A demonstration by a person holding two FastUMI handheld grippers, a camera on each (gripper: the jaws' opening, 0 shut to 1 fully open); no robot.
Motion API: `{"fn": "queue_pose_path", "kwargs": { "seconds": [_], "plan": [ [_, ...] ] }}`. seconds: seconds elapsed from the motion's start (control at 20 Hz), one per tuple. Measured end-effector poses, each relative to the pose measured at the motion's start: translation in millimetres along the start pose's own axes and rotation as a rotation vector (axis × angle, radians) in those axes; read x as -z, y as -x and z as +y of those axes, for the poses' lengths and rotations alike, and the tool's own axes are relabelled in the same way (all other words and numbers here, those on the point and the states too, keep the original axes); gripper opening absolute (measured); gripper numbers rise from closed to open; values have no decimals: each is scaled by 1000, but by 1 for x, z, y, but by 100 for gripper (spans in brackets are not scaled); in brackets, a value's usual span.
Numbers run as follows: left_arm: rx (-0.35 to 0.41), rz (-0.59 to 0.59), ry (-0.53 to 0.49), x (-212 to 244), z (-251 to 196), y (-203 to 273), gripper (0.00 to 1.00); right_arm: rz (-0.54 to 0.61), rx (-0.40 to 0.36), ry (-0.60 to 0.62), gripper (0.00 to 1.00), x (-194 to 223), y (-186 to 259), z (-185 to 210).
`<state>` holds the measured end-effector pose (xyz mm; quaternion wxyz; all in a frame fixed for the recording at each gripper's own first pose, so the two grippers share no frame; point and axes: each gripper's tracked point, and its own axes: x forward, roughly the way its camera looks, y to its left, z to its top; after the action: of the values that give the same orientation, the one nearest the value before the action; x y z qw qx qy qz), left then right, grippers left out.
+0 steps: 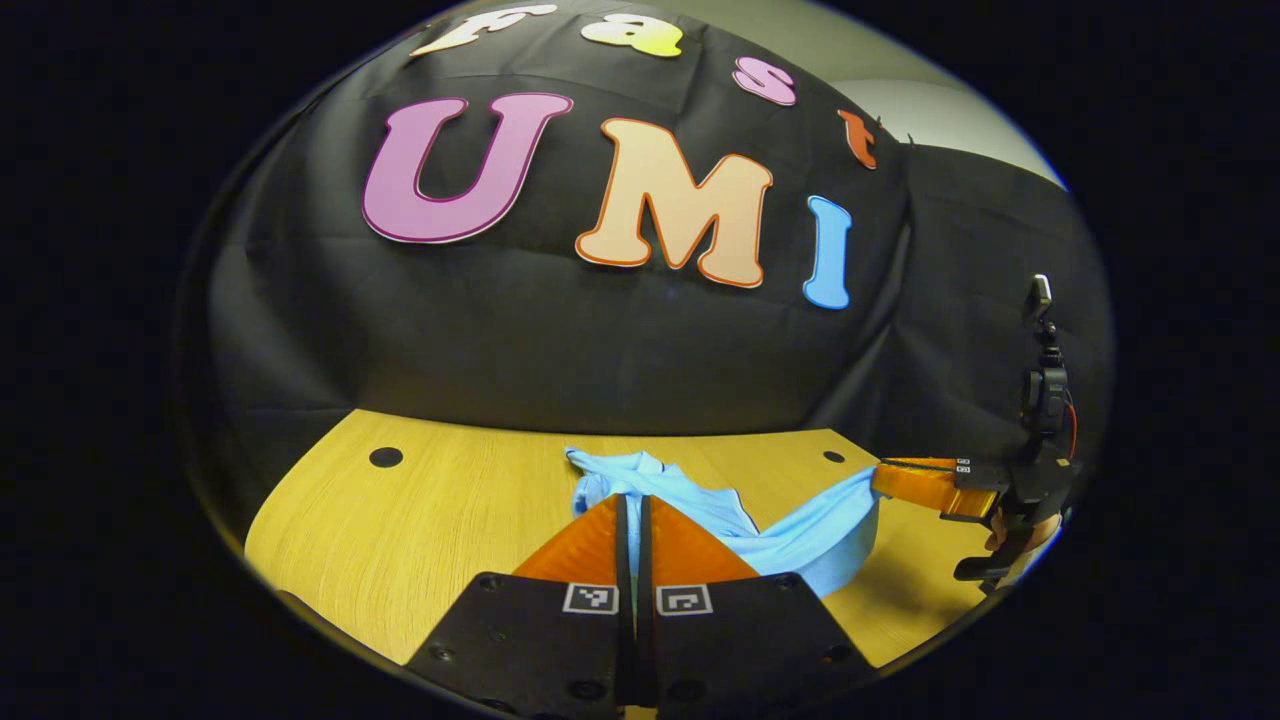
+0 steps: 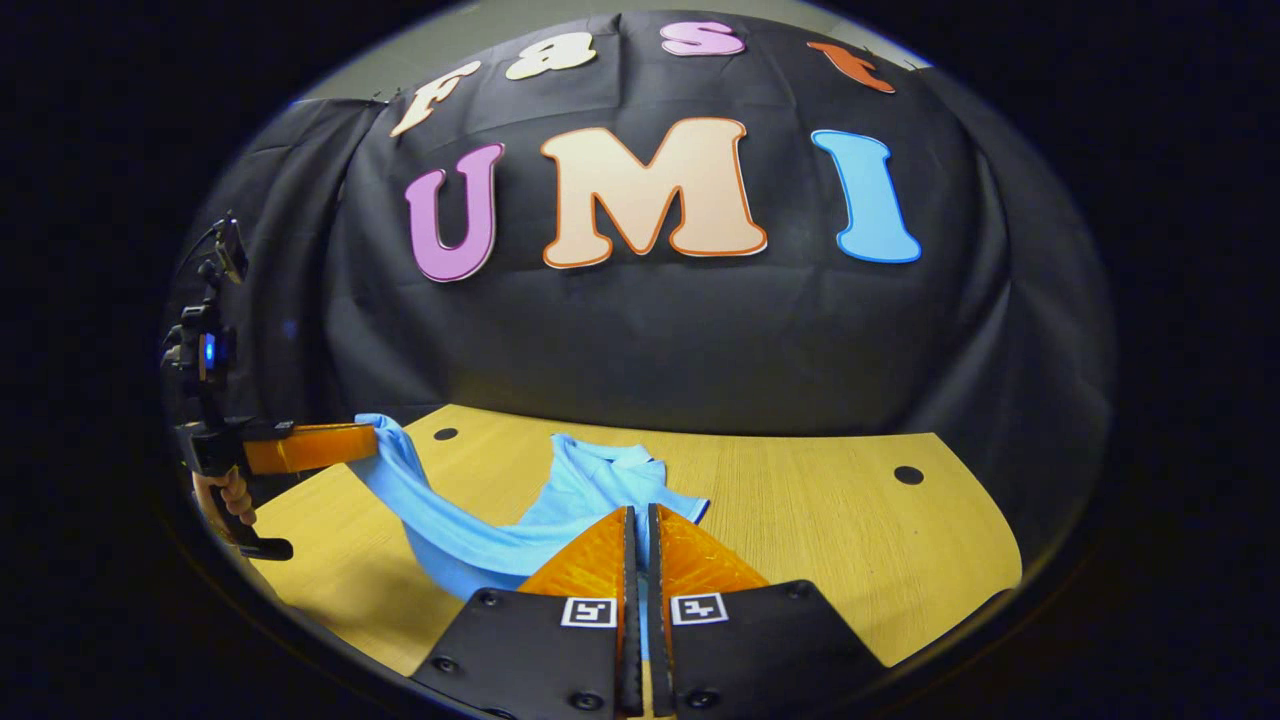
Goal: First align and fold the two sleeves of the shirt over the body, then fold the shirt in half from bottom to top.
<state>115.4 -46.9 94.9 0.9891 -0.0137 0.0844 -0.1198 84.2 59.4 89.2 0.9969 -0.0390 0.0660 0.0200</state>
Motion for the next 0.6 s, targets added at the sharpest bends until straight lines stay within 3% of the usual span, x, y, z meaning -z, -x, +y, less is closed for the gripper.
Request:
{"fn": "queue_pose_path", "kwargs": {
  "seconds": [0.4, 0.6],
  "plan": [
    [-128, 9, -43, -4, 44, -109, 0, 40, 66, -98, 5, -7, -121, -29],
    [-191, 31, -74, 15, 67, -154, 0, 90, 115, -143, 5, 19, -173, -49]
  ]
}}
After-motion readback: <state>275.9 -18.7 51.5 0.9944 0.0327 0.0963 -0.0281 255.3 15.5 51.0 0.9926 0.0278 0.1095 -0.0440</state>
